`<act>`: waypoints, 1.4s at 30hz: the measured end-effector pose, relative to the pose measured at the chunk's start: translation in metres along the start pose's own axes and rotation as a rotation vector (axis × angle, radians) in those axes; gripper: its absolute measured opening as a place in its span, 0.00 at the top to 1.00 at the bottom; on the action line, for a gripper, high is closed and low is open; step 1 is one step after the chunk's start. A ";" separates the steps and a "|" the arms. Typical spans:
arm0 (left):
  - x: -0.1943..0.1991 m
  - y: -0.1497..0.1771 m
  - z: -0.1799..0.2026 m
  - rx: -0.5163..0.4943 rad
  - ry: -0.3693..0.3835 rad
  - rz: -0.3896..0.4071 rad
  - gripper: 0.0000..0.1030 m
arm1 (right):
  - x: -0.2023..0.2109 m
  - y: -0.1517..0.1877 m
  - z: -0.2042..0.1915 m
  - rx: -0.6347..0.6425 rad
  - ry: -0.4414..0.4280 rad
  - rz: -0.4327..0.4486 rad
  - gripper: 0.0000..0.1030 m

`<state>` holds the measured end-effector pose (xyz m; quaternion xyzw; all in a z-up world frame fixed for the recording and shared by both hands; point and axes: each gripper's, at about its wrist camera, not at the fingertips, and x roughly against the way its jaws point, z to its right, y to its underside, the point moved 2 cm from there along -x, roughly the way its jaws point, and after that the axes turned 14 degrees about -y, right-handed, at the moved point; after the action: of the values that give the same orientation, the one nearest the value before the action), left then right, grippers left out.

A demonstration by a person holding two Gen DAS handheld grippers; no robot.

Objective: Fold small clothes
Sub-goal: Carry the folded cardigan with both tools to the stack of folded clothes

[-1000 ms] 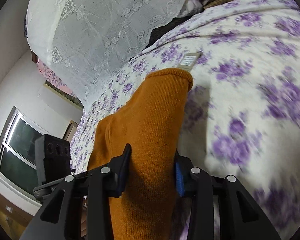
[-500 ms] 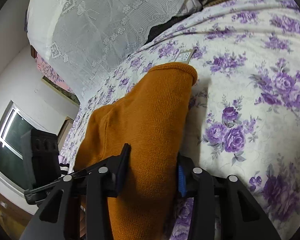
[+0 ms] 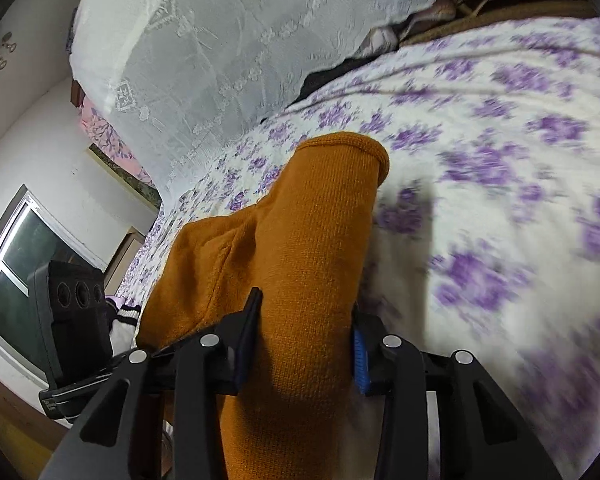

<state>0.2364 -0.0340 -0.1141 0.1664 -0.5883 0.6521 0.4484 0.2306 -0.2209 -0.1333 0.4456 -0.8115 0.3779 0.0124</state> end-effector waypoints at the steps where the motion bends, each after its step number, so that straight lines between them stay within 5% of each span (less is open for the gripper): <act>1: 0.004 0.003 0.009 -0.020 0.006 0.009 0.66 | 0.010 0.003 -0.001 0.005 0.003 0.011 0.62; 18: 0.057 0.054 0.171 -0.253 0.172 0.076 0.66 | 0.214 0.060 -0.019 0.097 0.121 0.252 0.62; 42: 0.098 0.068 0.389 -0.534 0.365 0.133 0.65 | 0.442 0.080 -0.019 0.143 0.299 0.585 0.62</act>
<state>0.0094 -0.3464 0.0148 -0.1157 -0.6580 0.5217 0.5305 -0.1000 -0.4996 -0.0103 0.1330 -0.8656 0.4826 -0.0089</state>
